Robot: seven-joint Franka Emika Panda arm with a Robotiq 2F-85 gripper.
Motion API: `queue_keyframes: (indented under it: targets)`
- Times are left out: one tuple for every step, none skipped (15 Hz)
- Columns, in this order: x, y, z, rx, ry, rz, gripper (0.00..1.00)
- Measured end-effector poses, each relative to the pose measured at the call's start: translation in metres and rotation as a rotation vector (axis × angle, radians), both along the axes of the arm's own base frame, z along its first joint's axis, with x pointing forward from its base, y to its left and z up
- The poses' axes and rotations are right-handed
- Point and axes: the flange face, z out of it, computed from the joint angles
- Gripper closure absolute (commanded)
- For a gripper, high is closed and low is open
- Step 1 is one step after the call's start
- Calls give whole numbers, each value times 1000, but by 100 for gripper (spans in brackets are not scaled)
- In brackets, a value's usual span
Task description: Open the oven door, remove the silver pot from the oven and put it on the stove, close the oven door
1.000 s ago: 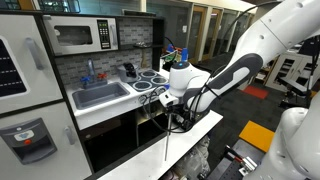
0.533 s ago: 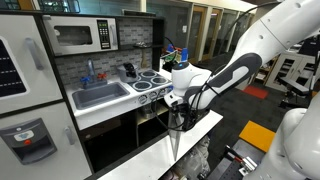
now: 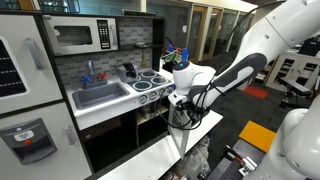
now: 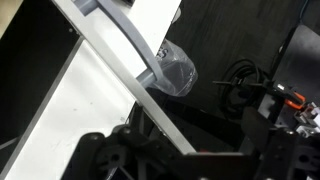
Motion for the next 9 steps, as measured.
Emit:
queue_keyframes:
  targets:
    - [0, -3, 1, -12, 3, 10, 0]
    - [0, -6, 1, -21, 6, 20, 0]
    - [-1, -9, 2, -28, 10, 29, 0]
    - [-1, -13, 2, -35, 13, 37, 0]
    - [-1, -15, 2, -41, 17, 46, 0]
    - [-2, -18, 1, -47, 23, 54, 0]
    - [-3, -21, 0, -54, 31, 61, 0]
    - [-3, -25, -1, -64, 42, 67, 0]
    - [-4, -28, -1, -74, 51, 74, 0]
